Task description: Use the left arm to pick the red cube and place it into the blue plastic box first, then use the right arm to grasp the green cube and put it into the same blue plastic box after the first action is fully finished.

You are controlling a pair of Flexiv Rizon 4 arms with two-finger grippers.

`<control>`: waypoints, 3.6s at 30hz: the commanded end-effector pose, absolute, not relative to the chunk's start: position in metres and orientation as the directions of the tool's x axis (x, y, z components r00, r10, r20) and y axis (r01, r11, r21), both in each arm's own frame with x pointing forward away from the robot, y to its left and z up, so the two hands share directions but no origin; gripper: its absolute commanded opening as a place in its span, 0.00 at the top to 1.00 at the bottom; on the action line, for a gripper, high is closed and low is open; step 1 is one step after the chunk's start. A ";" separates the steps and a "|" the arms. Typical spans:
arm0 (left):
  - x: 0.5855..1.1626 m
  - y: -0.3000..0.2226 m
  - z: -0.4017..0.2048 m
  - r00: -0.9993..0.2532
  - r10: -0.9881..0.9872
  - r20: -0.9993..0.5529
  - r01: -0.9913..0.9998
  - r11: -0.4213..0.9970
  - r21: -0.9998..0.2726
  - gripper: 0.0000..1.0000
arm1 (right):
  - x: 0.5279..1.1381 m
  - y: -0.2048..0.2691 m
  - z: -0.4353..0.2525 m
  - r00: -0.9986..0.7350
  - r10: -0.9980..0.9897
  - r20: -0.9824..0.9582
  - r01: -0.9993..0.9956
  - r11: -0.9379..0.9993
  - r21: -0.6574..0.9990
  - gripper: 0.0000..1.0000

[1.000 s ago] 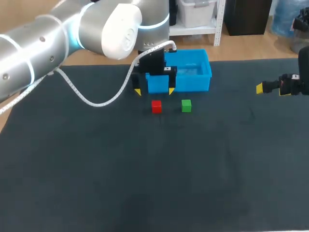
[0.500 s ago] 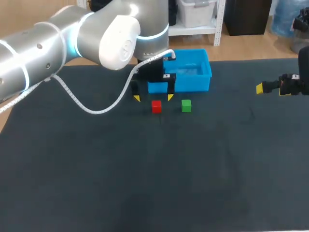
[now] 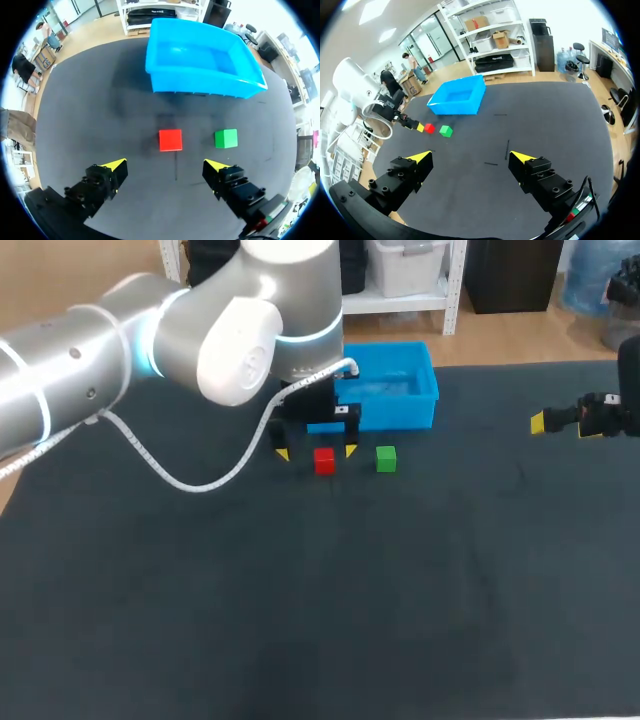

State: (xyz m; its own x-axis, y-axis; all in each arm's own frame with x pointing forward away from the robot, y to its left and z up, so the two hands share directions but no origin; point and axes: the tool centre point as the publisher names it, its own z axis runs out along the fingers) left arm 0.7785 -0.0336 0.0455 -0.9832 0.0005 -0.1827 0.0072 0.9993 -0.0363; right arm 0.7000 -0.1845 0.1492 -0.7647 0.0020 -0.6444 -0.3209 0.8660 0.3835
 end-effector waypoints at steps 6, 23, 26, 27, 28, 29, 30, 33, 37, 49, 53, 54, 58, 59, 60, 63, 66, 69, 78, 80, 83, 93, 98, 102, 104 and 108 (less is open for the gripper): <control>0.790 -0.042 0.042 -0.984 0.008 -0.180 0.012 1.000 -0.023 0.00 | 0.700 -0.185 0.149 -0.765 0.001 -0.644 -0.322 0.866 0.384 0.00; 0.795 -0.038 0.026 -0.988 -0.007 -0.155 -0.007 1.000 -0.005 0.00 | 0.700 -0.185 0.149 -0.765 0.001 -0.644 -0.322 0.866 0.384 0.00; 0.797 -0.035 0.025 -0.988 -0.012 -0.154 -0.012 1.000 -0.003 0.00 | 0.700 -0.185 0.149 -0.765 0.001 -0.644 -0.322 0.866 0.384 0.00; 0.797 -0.034 0.024 -0.988 -0.013 -0.153 -0.013 1.000 -0.003 0.00 | 0.700 -0.185 0.149 -0.765 0.001 -0.644 -0.322 0.866 0.384 0.00; 0.797 -0.034 0.024 -0.988 -0.015 -0.153 -0.014 1.000 -0.004 0.00 | 0.700 -0.185 0.149 -0.765 0.001 -0.644 -0.322 0.866 0.384 0.00; 0.797 -0.034 0.024 -0.988 -0.015 -0.153 -0.014 1.000 -0.004 0.00 | 0.700 -0.185 0.149 -0.765 0.001 -0.644 -0.322 0.866 0.384 0.00; 0.797 -0.034 0.024 -0.988 -0.015 -0.154 -0.014 1.000 -0.004 0.00 | 0.700 -0.185 0.149 -0.765 0.001 -0.644 -0.322 0.866 0.384 0.00; 0.798 -0.034 0.023 -0.988 -0.014 -0.152 -0.013 1.000 -0.004 0.00 | 0.700 -0.185 0.149 -0.765 0.001 -0.644 -0.322 0.866 0.384 0.00; 0.799 -0.033 0.021 -0.989 -0.011 -0.150 -0.011 1.000 -0.001 0.00 | 0.700 -0.185 0.149 -0.765 0.001 -0.644 -0.322 0.866 0.384 0.00; 0.802 -0.031 0.008 -0.991 0.007 -0.131 0.004 1.000 0.023 0.00 | 0.700 -0.185 0.149 -0.765 0.001 -0.644 -0.322 0.866 0.384 0.00; 0.803 -0.031 0.007 -0.992 0.017 -0.125 0.013 0.999 0.031 0.00 | 0.700 -0.185 0.149 -0.765 0.001 -0.644 -0.322 0.866 0.384 0.00; 0.803 -0.031 0.006 -0.992 0.018 -0.124 0.015 0.999 0.032 0.00 | 0.700 -0.185 0.149 -0.765 0.001 -0.644 -0.322 0.866 0.384 0.00; 0.805 -0.032 0.004 -0.992 0.026 -0.123 0.022 0.999 0.037 0.00 | 0.700 -0.185 0.149 -0.765 0.001 -0.644 -0.322 0.866 0.384 0.00; 0.805 -0.032 0.004 -0.992 0.028 -0.123 0.023 0.999 0.038 0.00 | 0.700 -0.185 0.149 -0.765 0.001 -0.644 -0.322 0.866 0.384 0.00; 0.806 -0.032 0.004 -0.992 0.030 -0.123 0.026 0.999 0.039 0.00 | 0.700 -0.185 0.149 -0.765 0.001 -0.644 -0.322 0.866 0.384 0.00; 0.807 -0.033 0.002 -0.992 0.036 -0.123 0.031 0.999 0.042 0.00 | 0.700 -0.185 0.149 -0.765 0.001 -0.644 -0.322 0.866 0.384 0.00; 0.808 -0.034 0.001 -0.992 0.040 -0.122 0.035 0.998 0.046 0.00 | 0.700 -0.185 0.149 -0.765 0.001 -0.644 -0.322 0.866 0.384 0.00; 0.809 -0.035 -0.001 -0.992 0.043 -0.120 0.038 0.998 0.048 0.00 | 0.700 -0.185 0.149 -0.765 0.001 -0.644 -0.322 0.866 0.384 0.00; 0.812 -0.036 -0.007 -0.993 0.039 -0.110 0.033 0.998 0.055 0.00 | 0.700 -0.185 0.149 -0.765 0.001 -0.644 -0.322 0.866 0.384 0.00; 0.813 -0.036 -0.008 -0.993 0.038 -0.109 0.032 0.998 0.057 0.00 | 0.700 -0.185 0.149 -0.765 0.001 -0.644 -0.322 0.866 0.384 0.00; 0.813 -0.036 -0.009 -0.993 0.034 -0.109 0.028 0.998 0.056 0.00 | 0.700 -0.185 0.149 -0.765 0.001 -0.644 -0.322 0.866 0.384 0.00; 0.815 -0.034 -0.010 -0.993 0.029 -0.111 0.023 0.998 0.055 0.37 | 0.700 -0.185 0.149 -0.765 0.001 -0.644 -0.322 0.866 0.384 0.00; 0.815 -0.033 -0.011 -0.994 0.027 -0.110 0.021 0.998 0.055 0.67 | 0.700 -0.185 0.149 -0.765 0.001 -0.644 -0.322 0.866 0.384 0.00; 0.815 -0.032 -0.010 -0.994 0.026 -0.110 0.020 0.998 0.056 0.84 | 0.700 -0.185 0.149 -0.765 0.001 -0.644 -0.322 0.866 0.384 0.00; 0.815 -0.031 -0.010 -0.994 0.025 -0.109 0.019 0.998 0.058 0.84 | 0.700 -0.185 0.149 -0.765 0.001 -0.644 -0.322 0.866 0.384 0.00; 0.814 -0.029 -0.010 -0.994 0.023 -0.110 0.017 0.998 0.058 1.00 | 0.700 -0.185 0.149 -0.765 0.001 -0.644 -0.322 0.866 0.384 0.00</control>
State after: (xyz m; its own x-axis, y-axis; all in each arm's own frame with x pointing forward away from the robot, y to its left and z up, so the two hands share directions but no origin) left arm 0.8116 -0.0289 -0.0106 -0.9931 0.0224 -0.1153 0.0159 0.9982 0.0575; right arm 0.7000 -0.1845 0.1492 -0.7647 0.0020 -0.6444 -0.3209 0.8660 0.3835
